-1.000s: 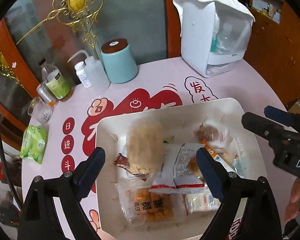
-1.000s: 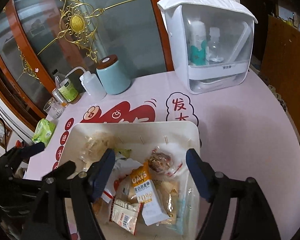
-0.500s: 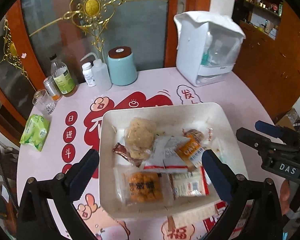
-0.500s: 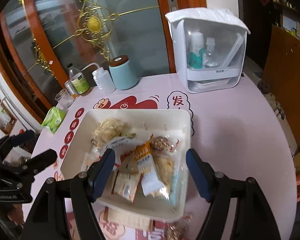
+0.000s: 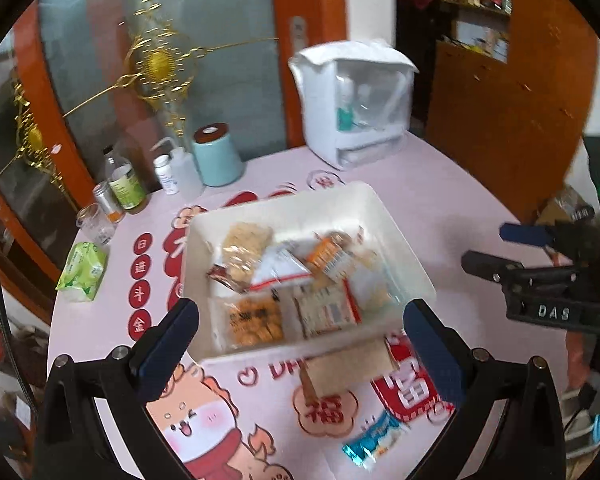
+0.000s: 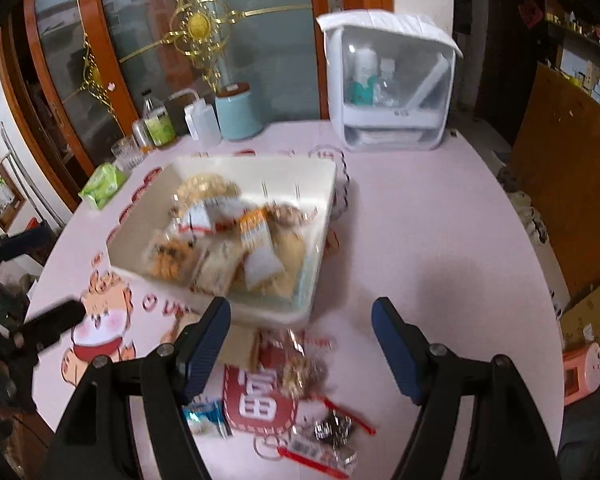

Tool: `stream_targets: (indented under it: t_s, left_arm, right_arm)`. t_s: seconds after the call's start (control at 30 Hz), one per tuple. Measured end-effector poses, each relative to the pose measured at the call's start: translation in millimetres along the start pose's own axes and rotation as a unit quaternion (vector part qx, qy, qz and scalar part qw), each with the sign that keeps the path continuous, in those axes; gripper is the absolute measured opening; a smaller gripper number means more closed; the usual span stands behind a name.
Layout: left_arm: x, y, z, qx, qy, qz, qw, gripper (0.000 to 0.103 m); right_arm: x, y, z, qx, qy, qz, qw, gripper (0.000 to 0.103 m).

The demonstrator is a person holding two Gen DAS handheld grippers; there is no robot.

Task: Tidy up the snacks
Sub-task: 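Withdraw both tools from the tray toward the remaining snacks, then grasp the blue foil wrapper with left tool while right tool grasps another clear nut bag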

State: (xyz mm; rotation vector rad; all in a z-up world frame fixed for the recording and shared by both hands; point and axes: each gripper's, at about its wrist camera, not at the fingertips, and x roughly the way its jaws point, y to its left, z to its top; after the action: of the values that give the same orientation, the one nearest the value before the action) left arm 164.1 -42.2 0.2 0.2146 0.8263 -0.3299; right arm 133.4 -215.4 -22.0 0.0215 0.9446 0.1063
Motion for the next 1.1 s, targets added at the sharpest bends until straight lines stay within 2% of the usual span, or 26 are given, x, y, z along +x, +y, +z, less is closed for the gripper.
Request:
stream_targets:
  t_s: [0.07, 0.23, 0.4, 0.5, 0.63, 0.77, 0.93, 1.03, 1.1]
  left_arm:
    - [4, -13, -13, 0.017, 0.011, -0.007, 0.9998, 0.102]
    - [24, -43, -53, 0.051, 0.061, -0.051, 0.9955, 0.102]
    - [54, -68, -97, 0.082, 0.102, -0.05, 0.9902, 0.102]
    - [78, -85, -125, 0.102, 0.137, -0.049, 0.9842, 0.102]
    - [103, -96, -148, 0.123, 0.162, -0.034, 0.9784, 0.102]
    - [121, -95, -157, 0.109, 0.175, -0.025, 0.9782, 0.102]
    - [137, -90, -160, 0.079, 0.19, -0.026, 0.9783, 0.097]
    - [140, -88, -160, 0.059, 0.195, -0.034, 0.9785, 0.095]
    - [142, -86, -161, 0.051, 0.196, -0.038, 0.9785, 0.092]
  right_arm:
    - [7, -3, -13, 0.006, 0.014, 0.004, 1.0, 0.074]
    - [28, -12, -40, 0.022, 0.047, 0.011, 0.999, 0.074]
    - [53, -19, -61, 0.036, 0.08, 0.014, 0.996, 0.074]
    - [65, -23, -68, 0.046, 0.093, 0.019, 0.994, 0.074]
    - [80, -23, -74, 0.054, 0.106, 0.024, 0.993, 0.074]
    - [98, -18, -74, 0.051, 0.119, 0.028, 0.991, 0.074]
    - [117, -16, -72, 0.054, 0.13, 0.029, 0.99, 0.073]
    - [126, -15, -72, 0.055, 0.138, 0.029, 0.988, 0.064]
    - [132, -15, -73, 0.057, 0.145, 0.036, 0.987, 0.062]
